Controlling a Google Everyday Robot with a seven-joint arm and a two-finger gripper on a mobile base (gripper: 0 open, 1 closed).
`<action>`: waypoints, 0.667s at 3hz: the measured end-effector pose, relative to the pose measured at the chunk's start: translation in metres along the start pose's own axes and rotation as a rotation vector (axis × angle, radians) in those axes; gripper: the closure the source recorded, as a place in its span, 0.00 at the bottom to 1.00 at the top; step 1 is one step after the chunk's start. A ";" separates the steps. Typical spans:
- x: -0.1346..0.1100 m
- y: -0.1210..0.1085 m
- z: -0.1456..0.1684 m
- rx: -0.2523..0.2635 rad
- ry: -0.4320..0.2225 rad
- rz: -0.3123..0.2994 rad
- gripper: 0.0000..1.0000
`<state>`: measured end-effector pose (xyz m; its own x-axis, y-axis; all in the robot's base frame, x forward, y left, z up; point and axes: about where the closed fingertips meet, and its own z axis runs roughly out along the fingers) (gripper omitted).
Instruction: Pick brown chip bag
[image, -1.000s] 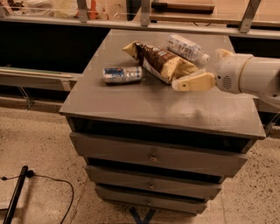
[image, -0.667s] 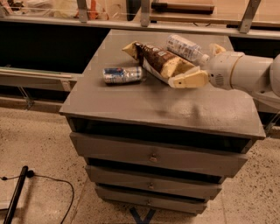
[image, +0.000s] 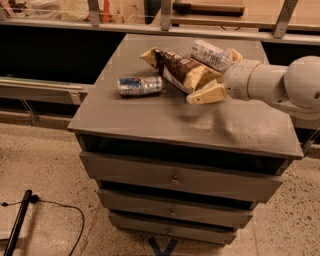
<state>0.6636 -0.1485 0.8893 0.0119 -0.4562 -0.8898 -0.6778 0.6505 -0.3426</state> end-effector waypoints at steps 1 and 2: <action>0.007 -0.001 0.011 -0.004 0.006 -0.024 0.00; 0.008 0.005 0.023 -0.015 0.010 -0.031 0.19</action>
Offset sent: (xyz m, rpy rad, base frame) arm 0.0192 0.0211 -0.0246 -0.0401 -0.0012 0.0242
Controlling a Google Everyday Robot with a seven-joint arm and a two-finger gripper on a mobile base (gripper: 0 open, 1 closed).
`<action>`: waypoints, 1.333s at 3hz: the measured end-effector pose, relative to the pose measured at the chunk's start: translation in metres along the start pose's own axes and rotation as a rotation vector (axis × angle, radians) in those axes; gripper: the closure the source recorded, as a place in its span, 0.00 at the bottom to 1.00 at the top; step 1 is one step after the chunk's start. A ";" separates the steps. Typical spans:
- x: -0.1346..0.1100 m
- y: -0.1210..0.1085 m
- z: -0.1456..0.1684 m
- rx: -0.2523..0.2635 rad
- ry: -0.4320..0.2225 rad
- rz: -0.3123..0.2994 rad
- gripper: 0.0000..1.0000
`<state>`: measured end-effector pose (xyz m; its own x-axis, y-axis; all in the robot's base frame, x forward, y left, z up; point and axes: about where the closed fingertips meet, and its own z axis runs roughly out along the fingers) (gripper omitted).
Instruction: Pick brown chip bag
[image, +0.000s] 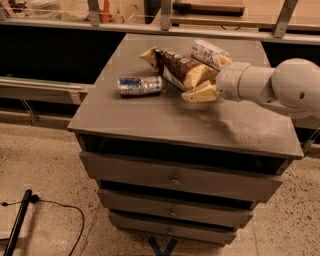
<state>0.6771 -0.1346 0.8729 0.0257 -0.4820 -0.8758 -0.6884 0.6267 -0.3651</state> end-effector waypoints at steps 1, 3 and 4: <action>-0.001 0.006 0.007 -0.017 0.007 0.000 0.42; -0.016 0.000 0.014 0.024 -0.054 0.095 0.89; -0.058 -0.016 0.012 0.052 -0.205 0.212 1.00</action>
Offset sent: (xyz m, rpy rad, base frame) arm 0.0072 0.0166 0.0004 0.0137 0.0142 -0.0141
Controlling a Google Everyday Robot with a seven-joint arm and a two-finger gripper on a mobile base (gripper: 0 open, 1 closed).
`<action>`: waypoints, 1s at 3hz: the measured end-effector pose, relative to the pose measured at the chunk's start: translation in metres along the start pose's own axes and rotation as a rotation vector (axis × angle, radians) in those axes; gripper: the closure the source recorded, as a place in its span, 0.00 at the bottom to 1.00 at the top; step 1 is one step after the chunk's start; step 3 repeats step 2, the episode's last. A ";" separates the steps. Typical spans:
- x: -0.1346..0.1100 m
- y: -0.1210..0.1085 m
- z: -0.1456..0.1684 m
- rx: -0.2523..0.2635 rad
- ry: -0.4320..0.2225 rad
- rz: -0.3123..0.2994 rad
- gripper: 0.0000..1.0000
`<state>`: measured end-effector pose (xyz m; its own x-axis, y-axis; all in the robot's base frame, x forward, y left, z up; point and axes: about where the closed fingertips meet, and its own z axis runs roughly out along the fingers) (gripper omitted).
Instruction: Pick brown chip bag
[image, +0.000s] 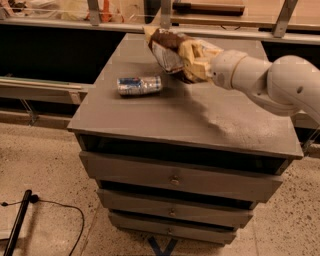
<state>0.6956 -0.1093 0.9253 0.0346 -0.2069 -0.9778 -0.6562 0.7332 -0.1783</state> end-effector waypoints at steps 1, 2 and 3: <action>-0.042 -0.005 -0.005 -0.057 -0.027 0.038 1.00; -0.042 -0.005 -0.005 -0.058 -0.027 0.038 1.00; -0.042 -0.005 -0.005 -0.058 -0.027 0.038 1.00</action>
Offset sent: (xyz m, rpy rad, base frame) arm -0.0040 -0.0135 0.0616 0.0387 0.0486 0.0673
